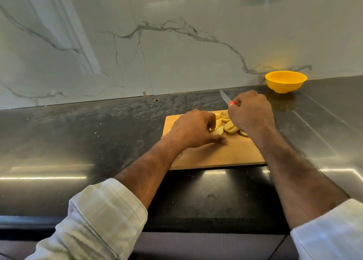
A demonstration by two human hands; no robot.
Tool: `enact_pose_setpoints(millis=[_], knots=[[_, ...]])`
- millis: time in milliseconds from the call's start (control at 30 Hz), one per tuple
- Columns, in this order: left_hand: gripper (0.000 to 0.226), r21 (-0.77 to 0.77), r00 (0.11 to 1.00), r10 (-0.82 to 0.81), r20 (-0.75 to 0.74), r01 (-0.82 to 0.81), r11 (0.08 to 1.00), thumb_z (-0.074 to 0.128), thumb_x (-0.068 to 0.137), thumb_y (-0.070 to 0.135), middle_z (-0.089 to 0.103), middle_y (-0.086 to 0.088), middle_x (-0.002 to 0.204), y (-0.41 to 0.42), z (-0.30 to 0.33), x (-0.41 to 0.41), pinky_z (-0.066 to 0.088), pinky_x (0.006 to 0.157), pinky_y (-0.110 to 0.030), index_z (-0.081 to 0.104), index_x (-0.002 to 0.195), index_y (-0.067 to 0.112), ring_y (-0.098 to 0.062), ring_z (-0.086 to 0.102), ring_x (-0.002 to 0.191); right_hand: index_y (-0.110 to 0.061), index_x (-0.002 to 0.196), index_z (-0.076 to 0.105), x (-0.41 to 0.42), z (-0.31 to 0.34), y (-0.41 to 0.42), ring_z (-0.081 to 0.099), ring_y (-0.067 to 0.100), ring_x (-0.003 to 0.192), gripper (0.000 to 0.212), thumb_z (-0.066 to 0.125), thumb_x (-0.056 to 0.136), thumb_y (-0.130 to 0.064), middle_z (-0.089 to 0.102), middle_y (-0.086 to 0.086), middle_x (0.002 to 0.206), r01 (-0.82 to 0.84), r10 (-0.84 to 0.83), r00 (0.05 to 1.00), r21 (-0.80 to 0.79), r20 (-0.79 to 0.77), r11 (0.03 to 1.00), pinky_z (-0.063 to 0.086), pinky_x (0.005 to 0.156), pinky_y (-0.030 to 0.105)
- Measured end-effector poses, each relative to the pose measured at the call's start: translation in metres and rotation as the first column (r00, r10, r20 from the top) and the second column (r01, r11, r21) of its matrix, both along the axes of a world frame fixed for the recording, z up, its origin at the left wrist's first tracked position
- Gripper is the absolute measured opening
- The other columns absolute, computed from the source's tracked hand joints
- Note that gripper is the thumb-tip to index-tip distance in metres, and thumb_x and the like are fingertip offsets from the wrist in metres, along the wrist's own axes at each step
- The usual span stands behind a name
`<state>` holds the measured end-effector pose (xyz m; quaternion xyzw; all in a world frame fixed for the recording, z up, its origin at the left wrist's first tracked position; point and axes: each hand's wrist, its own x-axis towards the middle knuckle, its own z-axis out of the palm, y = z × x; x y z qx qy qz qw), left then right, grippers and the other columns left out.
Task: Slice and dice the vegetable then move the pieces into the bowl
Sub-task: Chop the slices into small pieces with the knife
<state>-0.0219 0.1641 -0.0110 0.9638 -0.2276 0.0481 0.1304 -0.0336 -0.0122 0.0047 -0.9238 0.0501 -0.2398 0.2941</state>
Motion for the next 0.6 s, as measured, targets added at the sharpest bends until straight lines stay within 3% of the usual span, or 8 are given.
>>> enact_pose_setpoints(millis=[100,167,233,367,500,600], knots=[[0.042,-0.015,1.000,-0.005,0.016,0.005,1.000,0.080,0.081,0.067,0.066,0.016,0.089,0.001,0.000,0.000,0.061,0.077,-0.036,0.069,0.098,0.030,-0.005,0.063,0.083,-0.013,0.102,0.079,0.001,0.002,-0.004,0.063,0.020,0.072,0.024,0.067,0.093,-0.032,0.072,0.006,0.087,0.020,-0.020,0.999,-0.001,0.030,1.000,0.042,0.054,0.025],[0.031,-0.045,1.000,-0.023,0.009,0.023,0.999,0.080,0.088,0.054,0.068,0.015,0.089,0.006,0.001,0.003,0.062,0.081,-0.036,0.074,0.100,0.027,-0.004,0.064,0.083,-0.013,0.100,0.080,0.002,0.002,-0.005,0.064,0.021,0.072,0.025,0.067,0.092,-0.032,0.073,0.005,0.085,0.028,-0.028,0.999,0.001,0.042,1.000,0.049,0.055,0.027],[0.023,-0.127,0.999,-0.042,-0.013,0.040,0.991,0.080,0.092,0.043,0.072,0.013,0.091,0.015,0.003,0.008,0.063,0.085,-0.036,0.078,0.102,0.022,-0.004,0.068,0.085,-0.014,0.100,0.080,0.002,0.002,-0.005,0.065,0.020,0.072,0.025,0.066,0.092,-0.032,0.073,0.005,0.085,0.010,-0.010,0.999,0.000,0.047,1.000,0.054,0.059,0.030],[0.018,-0.299,0.998,-0.004,-0.059,-0.014,0.954,0.084,0.090,0.034,0.076,0.009,0.090,0.049,0.009,0.022,0.064,0.085,-0.035,0.081,0.102,0.021,-0.005,0.072,0.084,-0.016,0.105,0.081,-0.003,0.006,0.002,0.065,0.015,0.072,0.022,0.066,0.096,-0.030,0.076,0.003,0.090,-0.107,0.108,0.993,-0.037,0.038,0.994,0.050,0.058,0.026],[0.014,-0.388,0.987,0.085,-0.138,-0.133,0.912,0.088,0.086,0.030,0.077,0.001,0.081,0.089,0.017,0.035,0.063,0.078,-0.035,0.083,0.094,0.019,-0.011,0.071,0.077,-0.025,0.107,0.080,-0.015,0.002,0.028,0.064,0.012,0.074,0.021,0.066,0.095,-0.035,0.074,-0.005,0.092,-0.238,0.234,0.971,-0.093,-0.053,0.967,0.054,0.058,0.029],[0.016,-0.442,0.963,0.030,-0.267,-0.150,0.884,0.088,0.086,0.024,0.078,-0.005,0.081,0.103,0.024,0.035,0.057,0.070,-0.028,0.083,0.094,0.011,-0.012,0.070,0.074,-0.025,0.104,0.077,-0.023,-0.006,0.048,0.061,0.012,0.076,0.019,0.065,0.094,-0.036,0.068,-0.008,0.088,-0.277,0.241,0.952,-0.199,-0.187,0.940,0.059,0.063,0.033]])
